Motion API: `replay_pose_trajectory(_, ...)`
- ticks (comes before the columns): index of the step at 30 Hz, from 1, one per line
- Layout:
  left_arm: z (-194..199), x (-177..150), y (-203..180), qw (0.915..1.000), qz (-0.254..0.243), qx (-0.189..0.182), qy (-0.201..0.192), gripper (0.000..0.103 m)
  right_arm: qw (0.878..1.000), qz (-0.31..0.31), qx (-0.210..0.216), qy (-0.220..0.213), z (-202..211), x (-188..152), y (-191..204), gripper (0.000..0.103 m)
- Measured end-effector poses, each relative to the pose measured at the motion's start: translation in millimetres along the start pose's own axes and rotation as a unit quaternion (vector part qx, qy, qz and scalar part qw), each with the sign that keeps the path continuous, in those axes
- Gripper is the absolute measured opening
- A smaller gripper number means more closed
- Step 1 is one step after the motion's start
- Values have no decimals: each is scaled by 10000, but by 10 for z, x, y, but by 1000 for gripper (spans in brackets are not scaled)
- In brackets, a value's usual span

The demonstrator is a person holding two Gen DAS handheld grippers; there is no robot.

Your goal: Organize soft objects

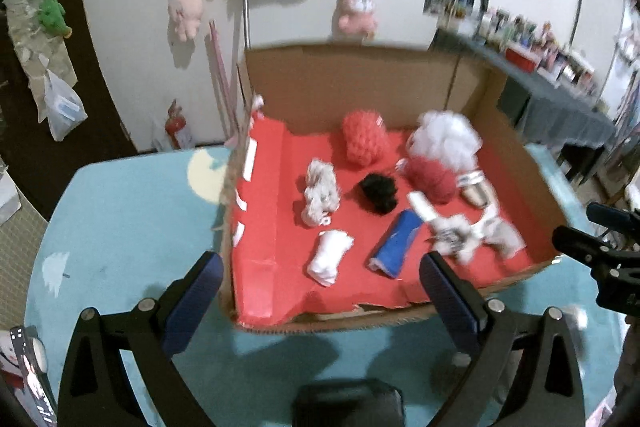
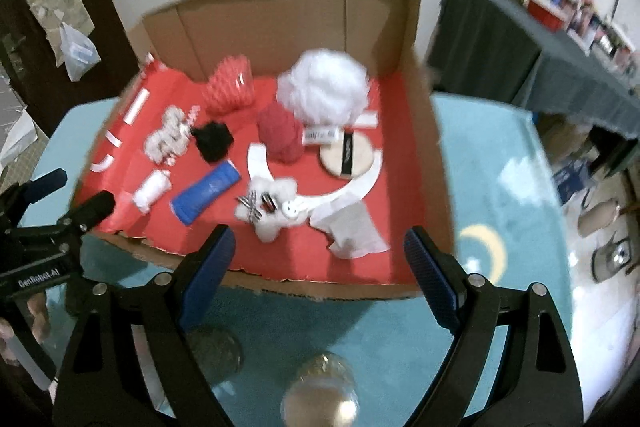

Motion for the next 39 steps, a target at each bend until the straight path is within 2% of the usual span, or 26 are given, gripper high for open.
replay_pose_trajectory(6,760,-234,-98,9965,-60,-258,-787,103,9961,288,-114,-828,747,-138,107,87)
replay_pose_trajectory(8,937,-368,-140,9945,-86,-306,-994,103,9939,346,-61,-1041,976,-319,160,90)
replay_pose_trajectory(9,1009,-458,-149,9937,-64,-333,-1069,103,9933,359,-34,-1099,1047,-380,183,96)
replay_pose_trajectory(12,1114,-724,-153,9922,75,-445,-1159,103,9907,352,27,-1310,1232,-721,242,98)
replay_pose_trajectory(17,983,-1167,-196,9940,177,-414,-992,103,9891,348,-147,-1423,1260,-1201,264,98)
replay_pose_trajectory(19,841,-1312,-199,9962,170,-356,-780,103,9897,352,-275,-1357,1180,-1374,265,98)
replay_pose_trajectory(23,601,-1572,-221,9984,156,-326,-432,103,9935,223,-211,-1100,974,-1645,237,98)
replay_pose_trajectory(28,381,-1813,-310,9995,82,-282,-86,103,9957,156,-307,-864,700,-1851,221,98)
replay_pose_trajectory(35,214,-2004,-384,9997,-38,-141,185,103,9977,87,-329,-584,432,-2032,203,98)
replay_pose_trajectory(39,186,-2028,-383,9999,-7,-27,153,103,9981,38,-381,-477,332,-2086,168,98)
Point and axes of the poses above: each gripper's, at about its wrist camera, not at the fingertips, and z roughly against the way its jaws point, y to its left, x to its top, the point moved 5 cm from there along -z, roughly the way its jaws point, and after that the axes turned 1 degree about -y, right-handed, at the moved point
